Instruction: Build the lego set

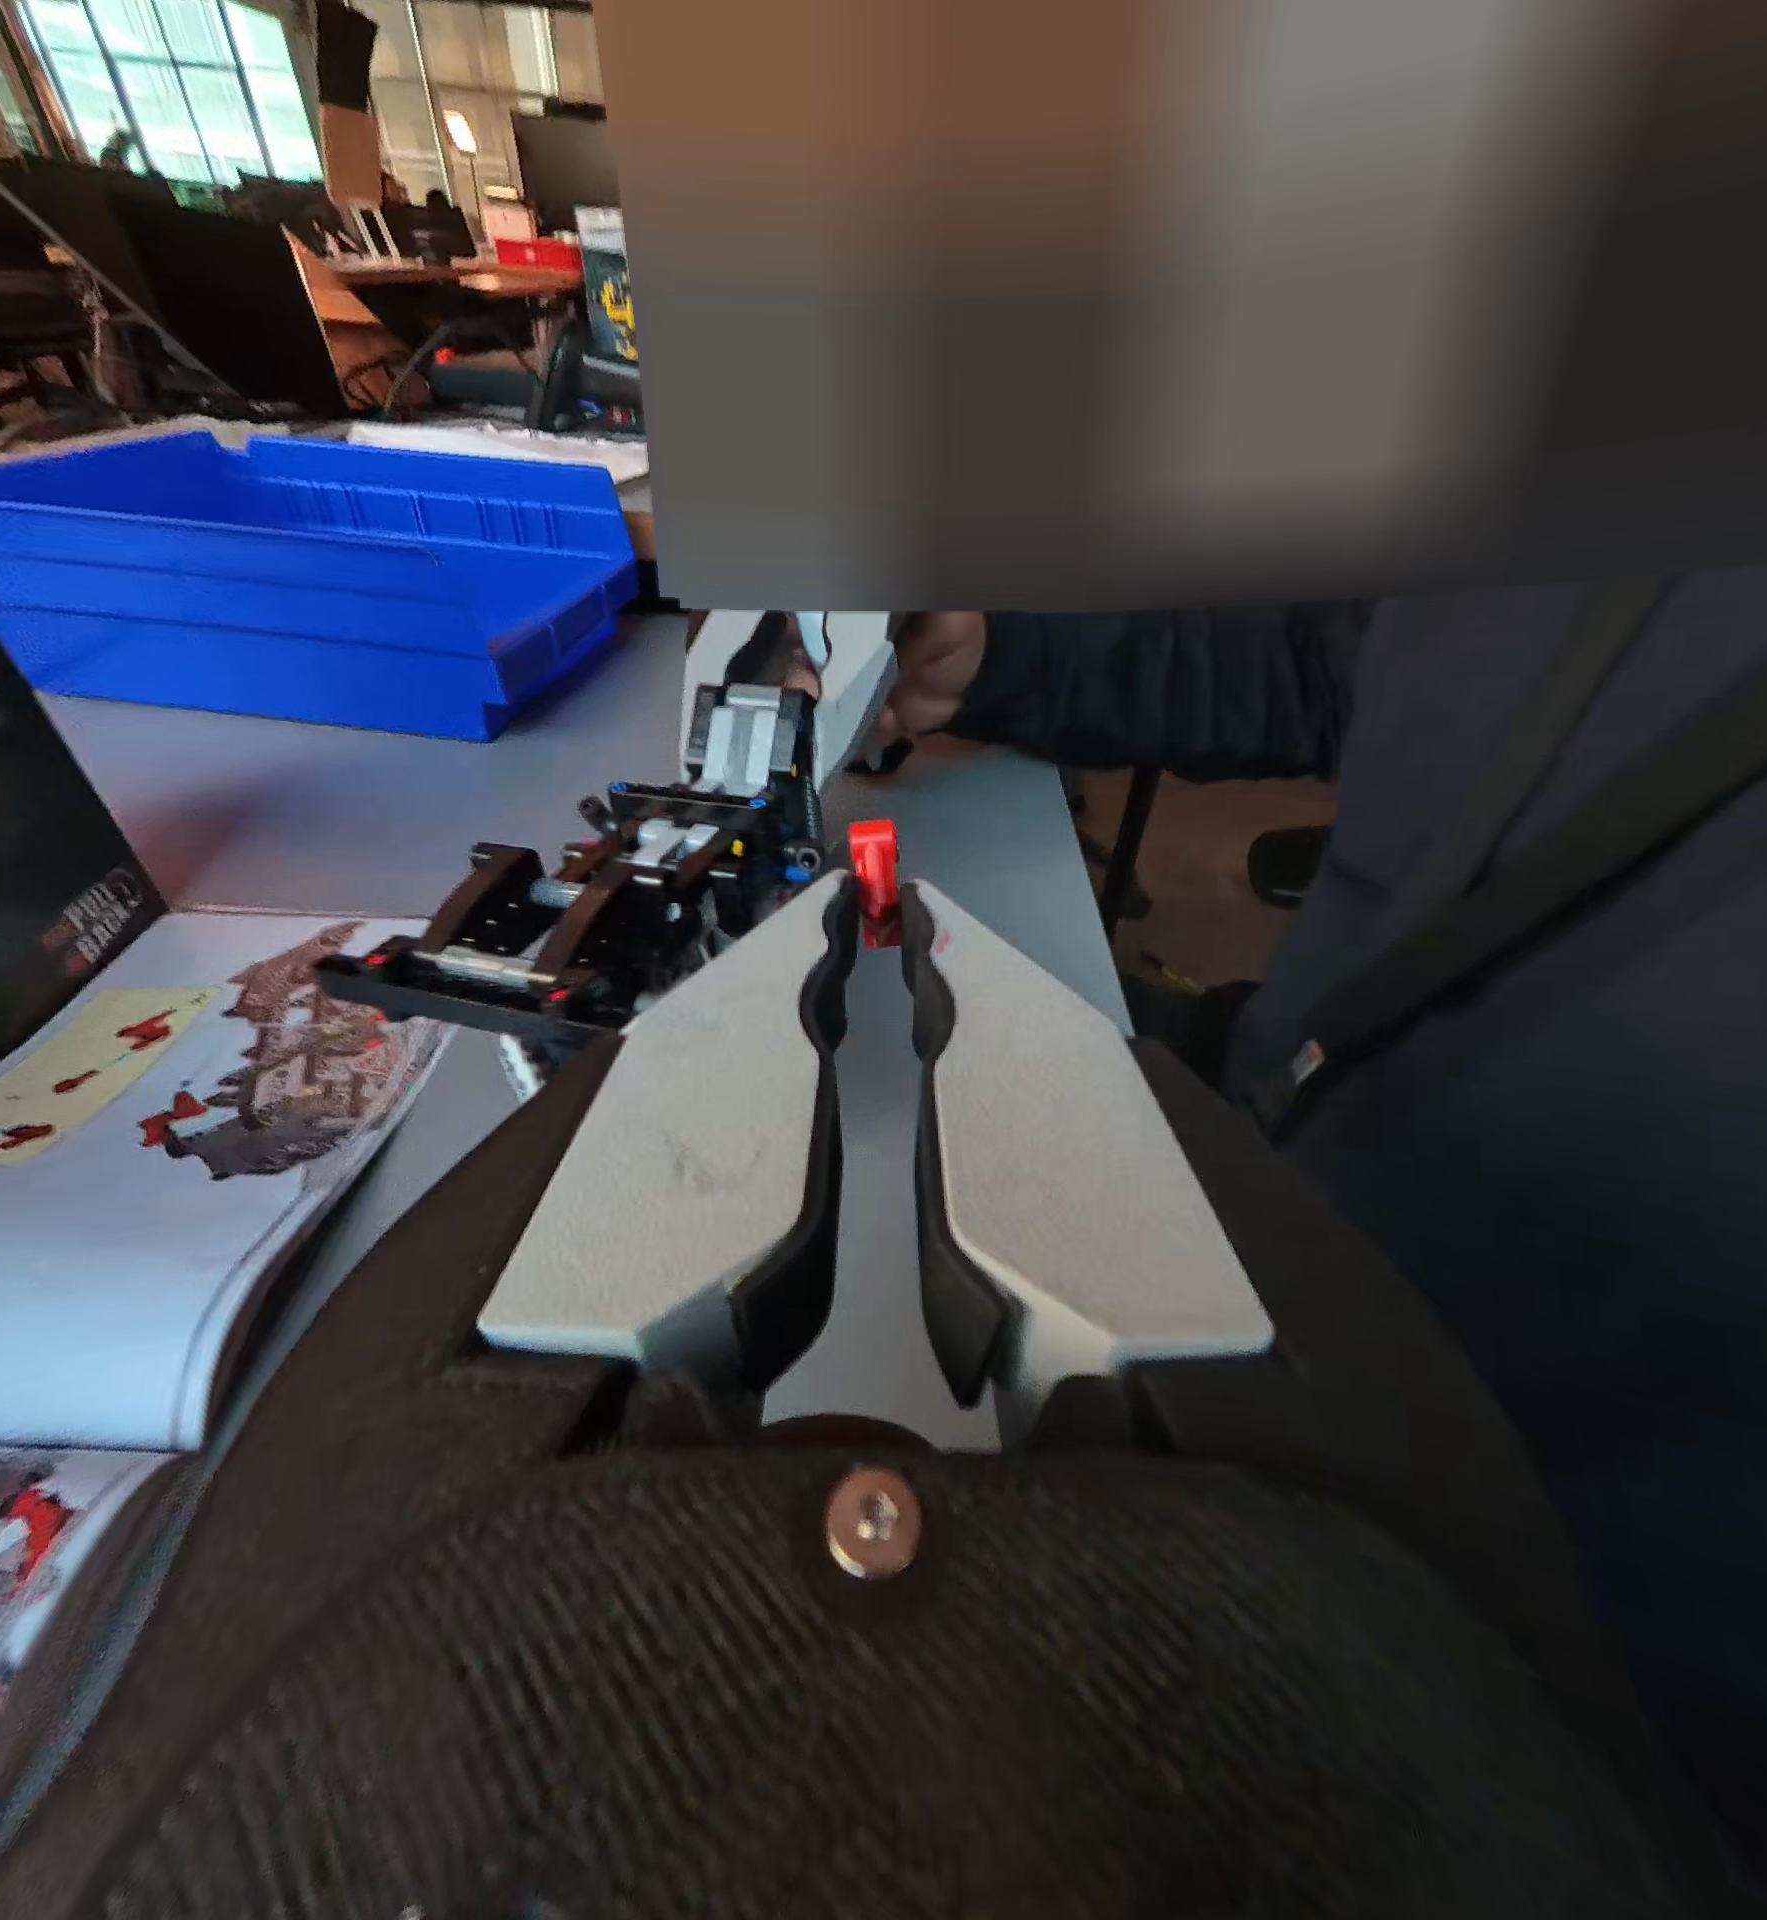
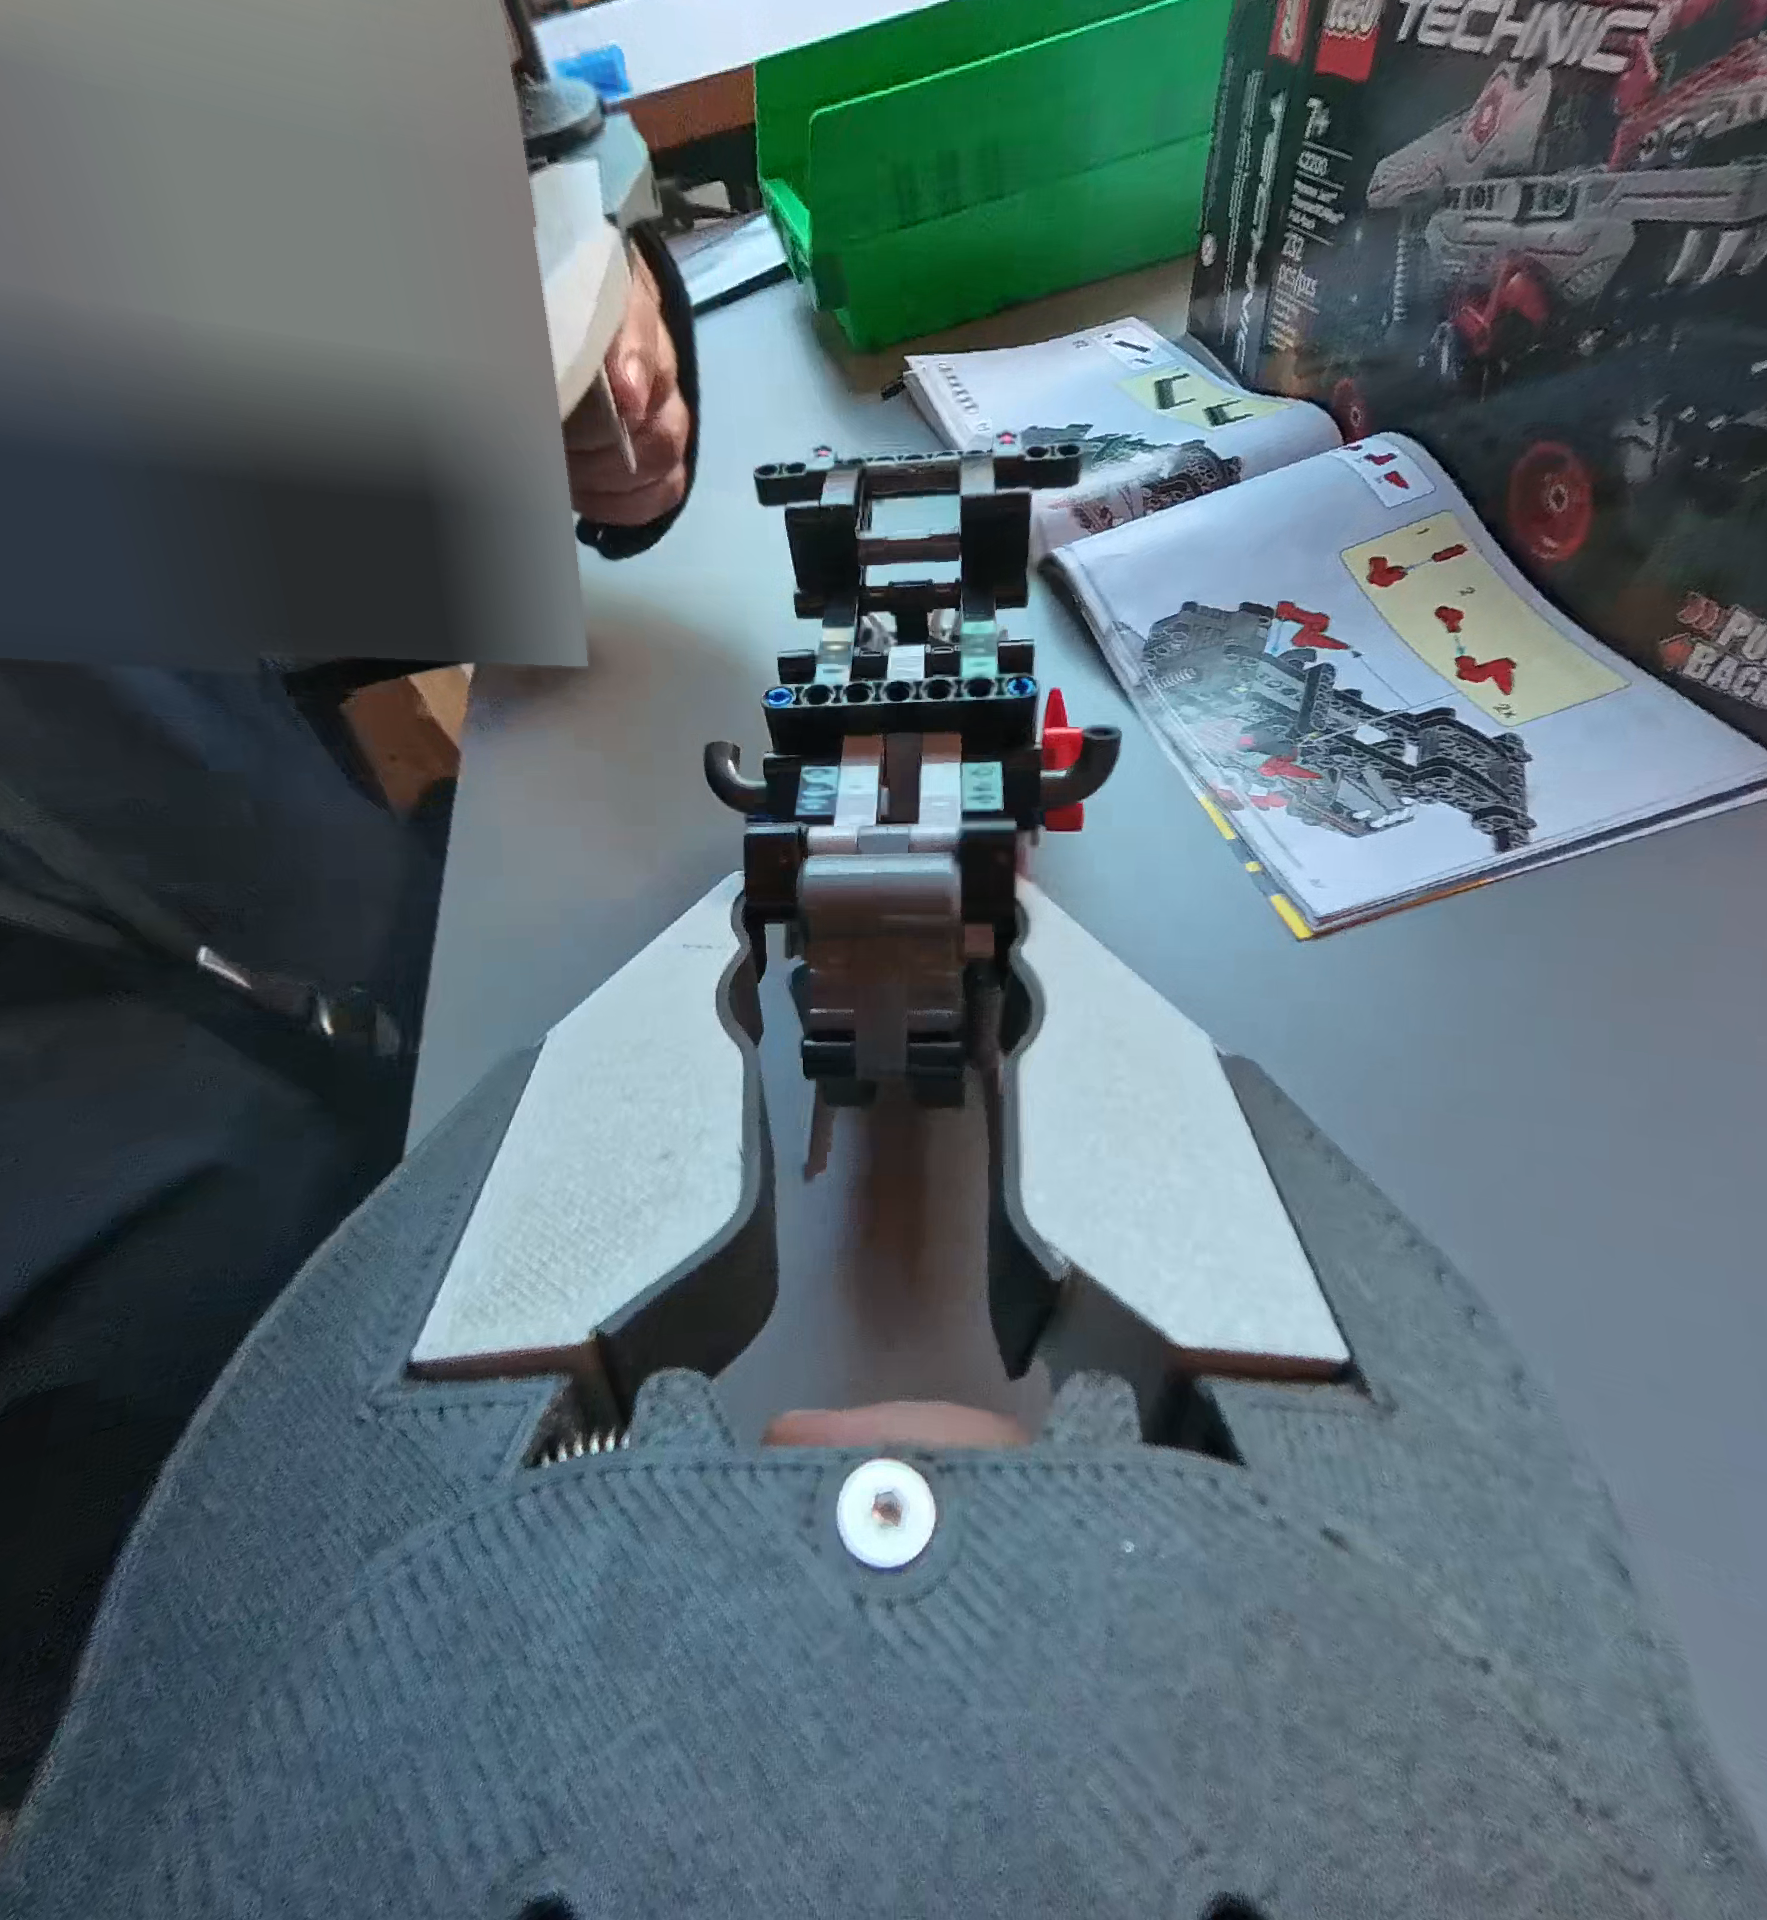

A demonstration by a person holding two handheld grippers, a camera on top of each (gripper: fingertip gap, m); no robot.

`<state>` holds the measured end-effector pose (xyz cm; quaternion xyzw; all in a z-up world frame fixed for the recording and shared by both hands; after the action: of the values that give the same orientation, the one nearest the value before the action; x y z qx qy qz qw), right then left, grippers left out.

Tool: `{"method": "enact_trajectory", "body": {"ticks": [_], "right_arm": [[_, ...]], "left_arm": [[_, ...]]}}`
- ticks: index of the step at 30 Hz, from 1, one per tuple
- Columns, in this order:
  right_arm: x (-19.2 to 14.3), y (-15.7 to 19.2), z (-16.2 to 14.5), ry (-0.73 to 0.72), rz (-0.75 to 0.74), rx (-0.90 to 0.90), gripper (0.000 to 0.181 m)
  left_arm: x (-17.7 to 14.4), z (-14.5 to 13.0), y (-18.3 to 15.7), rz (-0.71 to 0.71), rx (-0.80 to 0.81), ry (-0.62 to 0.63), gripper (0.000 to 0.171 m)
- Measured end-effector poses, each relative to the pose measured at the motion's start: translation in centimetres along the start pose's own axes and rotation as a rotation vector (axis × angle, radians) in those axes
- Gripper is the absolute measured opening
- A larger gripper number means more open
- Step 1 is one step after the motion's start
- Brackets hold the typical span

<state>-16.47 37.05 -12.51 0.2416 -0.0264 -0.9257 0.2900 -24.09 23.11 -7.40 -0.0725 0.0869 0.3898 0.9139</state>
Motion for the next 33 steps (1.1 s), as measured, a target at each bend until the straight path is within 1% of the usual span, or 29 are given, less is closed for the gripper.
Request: {"method": "enact_trajectory", "body": {"ticks": [1, 4, 7, 10, 12, 15, 17, 19, 20, 23, 25, 29, 33], "right_arm": [[0.1, 0.2, 0.0, 0.003, 0.019, 0.008, 0.035], [0.3, 0.3, 0.2, -0.022, 0.027, 0.052, 0.035], [0.3, 0.4, 0.3, -0.042, 0.004, 0.039, 0.035], [0.4, 1.1, 0.4, -0.056, 0.028, 0.062, 0.042], [0.1, 1.2, 0.4, -0.066, -0.018, 0.043, 0.044], [-0.6, 1.1, 0.2, -0.074, -0.125, -0.002, 0.054], [-1.0, 1.0, 0.0, -0.083, -0.184, -0.004, 0.061], [-1.2, 1.0, -0.3, -0.087, -0.220, 0.007, 0.067], [-1.3, 1.2, -0.3, -0.090, -0.229, 0.004, 0.066], [-1.6, 1.5, -0.2, -0.103, -0.283, -0.020, 0.066], [-1.5, 1.4, -0.3, -0.091, -0.316, -0.029, 0.063], [-1.0, 1.6, -0.3, -0.088, -0.318, -0.040, 0.066], [-0.9, 1.6, -0.5, -0.099, -0.327, -0.045, 0.066]], "left_arm": [[0.4, -0.4, -0.5, 0.005, -0.006, 0.017, 0.004], [1.7, -1.3, -1.6, 0.007, -0.057, 0.027, 0.004], [3.0, -2.4, -1.7, 0.056, -0.053, 0.065, 0.004], [4.3, -3.3, -1.8, 0.077, -0.015, 0.119, 0.004], [4.9, -3.1, -1.7, 0.100, 0.020, 0.123, 0.004], [5.7, -3.6, -1.0, 0.124, 0.034, 0.174, 0.004], [6.0, -3.5, -0.6, 0.109, 0.076, 0.179, 0.004], [6.0, -4.0, 0.2, 0.105, 0.092, 0.220, 0.004], [6.0, -4.2, 0.3, 0.084, 0.102, 0.233, 0.004], [5.9, -4.0, -0.2, 0.017, 0.115, 0.216, 0.004], [5.9, -4.0, -0.2, 0.018, 0.111, 0.219, 0.004], [6.2, -4.0, -0.1, 0.027, 0.119, 0.219, 0.004], [6.3, -4.1, 0.0, 0.029, 0.114, 0.229, 0.004]]}}
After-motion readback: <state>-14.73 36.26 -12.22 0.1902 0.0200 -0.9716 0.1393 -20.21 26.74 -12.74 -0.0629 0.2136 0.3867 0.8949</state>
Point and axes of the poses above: each gripper's, where its closed fingertips meet, x out along the fingers, z out of its top, y = z × x across the jaws, the point moved 2 cm from there along -x, back along the fingers, and after that the axes turned 5 degrees about y, right-handed, at the moved point
